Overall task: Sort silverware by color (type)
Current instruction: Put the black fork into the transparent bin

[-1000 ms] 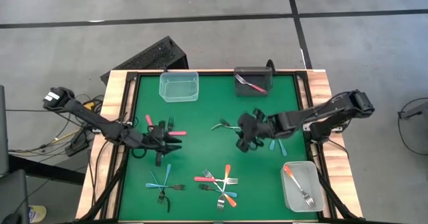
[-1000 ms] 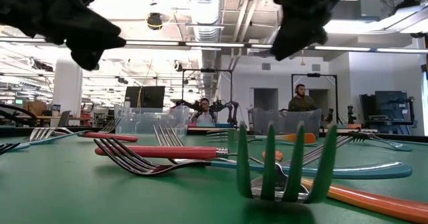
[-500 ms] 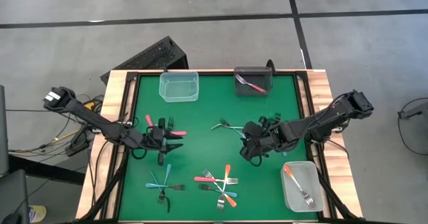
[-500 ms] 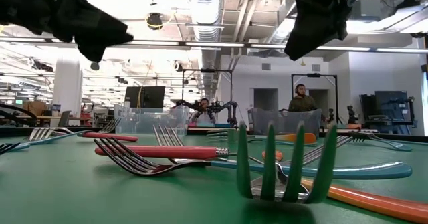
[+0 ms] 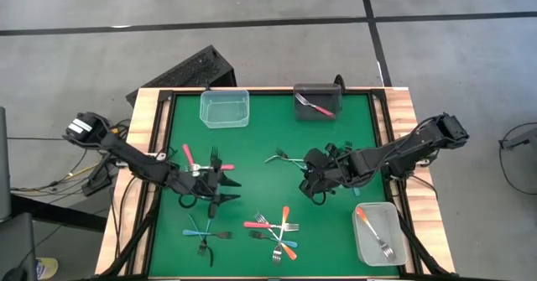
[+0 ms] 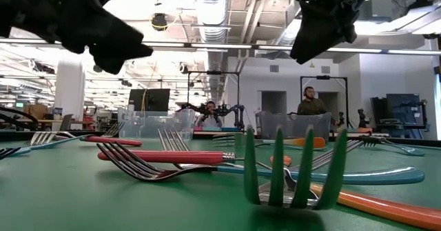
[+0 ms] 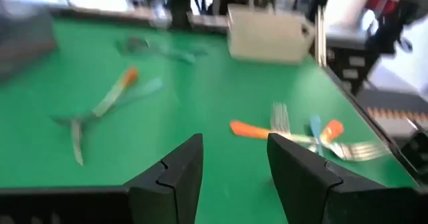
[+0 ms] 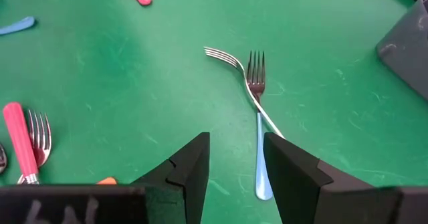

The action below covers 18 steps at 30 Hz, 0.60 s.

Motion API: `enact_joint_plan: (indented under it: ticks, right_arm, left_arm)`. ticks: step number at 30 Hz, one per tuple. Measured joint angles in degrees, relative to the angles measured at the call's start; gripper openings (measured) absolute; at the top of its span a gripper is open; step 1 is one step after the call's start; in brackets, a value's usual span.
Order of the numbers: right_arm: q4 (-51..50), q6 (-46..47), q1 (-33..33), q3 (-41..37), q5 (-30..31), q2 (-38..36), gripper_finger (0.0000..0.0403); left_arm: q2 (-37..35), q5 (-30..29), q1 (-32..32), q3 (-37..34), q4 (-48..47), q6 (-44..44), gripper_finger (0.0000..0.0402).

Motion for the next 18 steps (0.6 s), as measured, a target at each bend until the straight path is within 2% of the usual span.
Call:
enact_joint_plan:
  ticks: [2, 5, 7, 9, 13, 18]
  right_arm:
    - [0.0, 0.03, 0.21, 0.0, -0.05, 0.0, 0.0166]
    - [-0.04, 0.01, 0.6, 0.0, -0.05, 0.0, 0.0166]
    - [0.17, 0.01, 0.87, -0.15, -0.01, 0.0, 0.0166]
    - [0.28, 0.01, 0.95, -0.58, 0.48, 0.0, 0.0166]
    - [0.46, 0.92, 0.9, -1.33, 1.63, 0.0, 0.0166]
    - [1.36, 1.39, 0.91, -2.5, 2.35, 0.0, 0.0166]
  left_arm:
    - [0.42, 3.31, -0.12, 3.27, -9.64, -4.46, 0.0154]
    - [0.53, 10.14, -1.59, 9.06, -29.09, -11.57, 0.0154]
    - [0.79, 11.43, -3.23, 12.37, -40.77, -15.66, 0.0155]
    - [0.83, 11.83, -5.27, 14.36, -47.63, -18.9, 0.0154]
    - [0.8, 15.72, -10.04, 15.29, -45.73, -21.96, 0.0144]
    - [3.36, 16.01, -16.08, 14.94, -44.43, -25.12, 0.0122]
